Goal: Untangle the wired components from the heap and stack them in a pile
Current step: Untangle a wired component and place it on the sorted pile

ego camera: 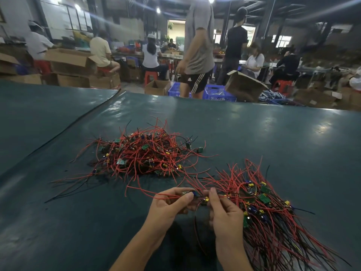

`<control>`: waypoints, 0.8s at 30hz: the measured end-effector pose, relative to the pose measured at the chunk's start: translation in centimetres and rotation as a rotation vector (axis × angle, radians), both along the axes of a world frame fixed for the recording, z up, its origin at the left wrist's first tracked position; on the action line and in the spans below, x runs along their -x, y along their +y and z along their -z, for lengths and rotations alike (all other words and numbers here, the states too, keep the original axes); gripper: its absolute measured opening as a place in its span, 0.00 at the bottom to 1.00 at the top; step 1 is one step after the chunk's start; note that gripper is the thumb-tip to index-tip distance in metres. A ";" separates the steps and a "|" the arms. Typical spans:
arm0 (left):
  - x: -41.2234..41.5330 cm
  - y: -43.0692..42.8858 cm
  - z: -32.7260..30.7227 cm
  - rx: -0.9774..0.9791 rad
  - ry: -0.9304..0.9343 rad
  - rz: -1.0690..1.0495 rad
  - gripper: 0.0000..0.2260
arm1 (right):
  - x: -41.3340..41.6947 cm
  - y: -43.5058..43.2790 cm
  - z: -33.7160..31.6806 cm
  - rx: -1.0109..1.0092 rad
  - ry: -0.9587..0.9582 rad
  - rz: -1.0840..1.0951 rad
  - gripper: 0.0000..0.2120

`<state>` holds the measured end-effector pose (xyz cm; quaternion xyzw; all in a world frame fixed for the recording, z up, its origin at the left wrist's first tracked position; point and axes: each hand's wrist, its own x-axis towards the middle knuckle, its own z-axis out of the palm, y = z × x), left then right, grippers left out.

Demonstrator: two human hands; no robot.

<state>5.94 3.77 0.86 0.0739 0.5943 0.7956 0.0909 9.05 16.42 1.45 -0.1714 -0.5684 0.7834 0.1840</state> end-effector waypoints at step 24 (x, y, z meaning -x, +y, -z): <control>0.2 -0.4 0.2 0.004 0.005 0.105 0.11 | -0.5 -1.5 0.7 -0.263 0.163 -0.270 0.20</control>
